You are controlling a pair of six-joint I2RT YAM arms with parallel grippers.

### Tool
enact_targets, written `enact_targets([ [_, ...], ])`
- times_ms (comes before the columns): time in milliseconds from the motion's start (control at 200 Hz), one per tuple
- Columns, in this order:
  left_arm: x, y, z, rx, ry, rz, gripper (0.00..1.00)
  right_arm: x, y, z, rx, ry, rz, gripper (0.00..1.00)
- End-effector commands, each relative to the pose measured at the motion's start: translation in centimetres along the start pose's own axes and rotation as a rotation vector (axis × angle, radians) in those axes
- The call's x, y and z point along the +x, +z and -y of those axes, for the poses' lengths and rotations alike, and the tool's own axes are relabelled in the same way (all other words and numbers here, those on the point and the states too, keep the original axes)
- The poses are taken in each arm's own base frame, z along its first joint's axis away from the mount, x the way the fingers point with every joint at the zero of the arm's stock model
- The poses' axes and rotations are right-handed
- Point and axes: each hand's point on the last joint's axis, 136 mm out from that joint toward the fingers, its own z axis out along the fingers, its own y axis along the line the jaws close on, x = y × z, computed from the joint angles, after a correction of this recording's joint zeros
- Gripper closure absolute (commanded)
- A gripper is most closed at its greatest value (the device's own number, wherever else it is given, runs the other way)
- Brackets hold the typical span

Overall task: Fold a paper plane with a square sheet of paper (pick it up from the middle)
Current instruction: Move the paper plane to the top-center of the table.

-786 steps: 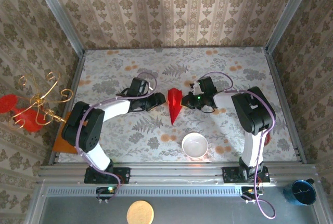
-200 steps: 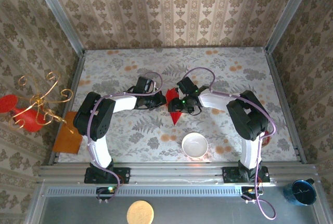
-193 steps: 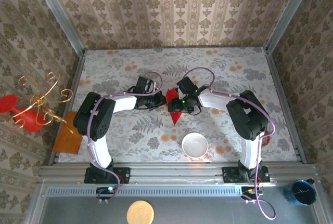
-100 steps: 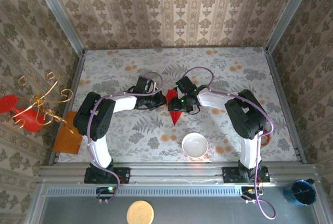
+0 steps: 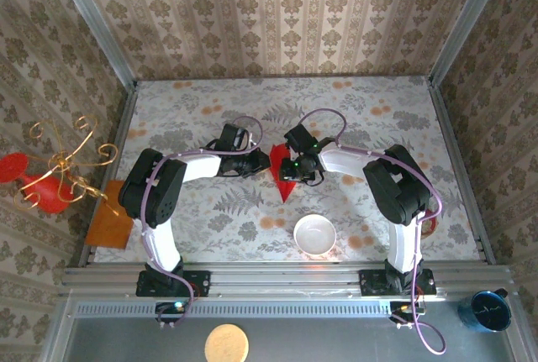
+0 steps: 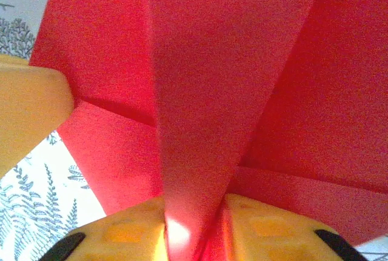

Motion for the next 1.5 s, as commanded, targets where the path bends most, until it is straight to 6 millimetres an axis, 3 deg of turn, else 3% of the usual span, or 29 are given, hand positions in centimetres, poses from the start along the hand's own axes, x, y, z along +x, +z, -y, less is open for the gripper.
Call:
enact_targets([
  [0, -0.5, -1.4, 0.6, -0.022, 0.022, 0.031, 0.78, -0.4, -0.9, 0.9, 0.073, 0.016, 0.012, 0.75],
  [200, -1.2, -3.8, -0.9, -0.143, 0.031, 0.086, 0.58, -1.8, -2.3, 3.1, 0.190, 0.001, 0.039, 0.87],
  [375, -1.3, -5.6, -2.1, -0.251, 0.050, 0.111, 0.47, -3.5, -3.9, 5.2, 0.275, -0.016, 0.065, 0.89],
  [550, -1.2, -6.0, -2.4, -0.272, 0.056, 0.117, 0.42, -5.7, -4.5, 6.5, 0.291, -0.025, 0.088, 0.88],
  [930, -0.8, -5.7, -2.7, -0.274, 0.047, 0.099, 0.40, -9.8, -3.1, 8.5, 0.314, -0.072, 0.083, 0.82],
  [1225, -0.8, -6.3, -3.2, -0.330, 0.065, 0.097, 0.26, -9.4, -1.5, 9.3, 0.338, -0.080, 0.034, 0.73],
  [1296, -0.8, -6.5, -3.2, -0.341, 0.073, 0.100, 0.15, -9.3, -1.3, 9.5, 0.343, -0.078, 0.030, 0.73],
  [1496, -0.9, -7.1, -3.3, -0.365, 0.080, 0.123, 0.02, -9.1, -0.8, 10.0, 0.359, -0.068, 0.021, 0.73],
])
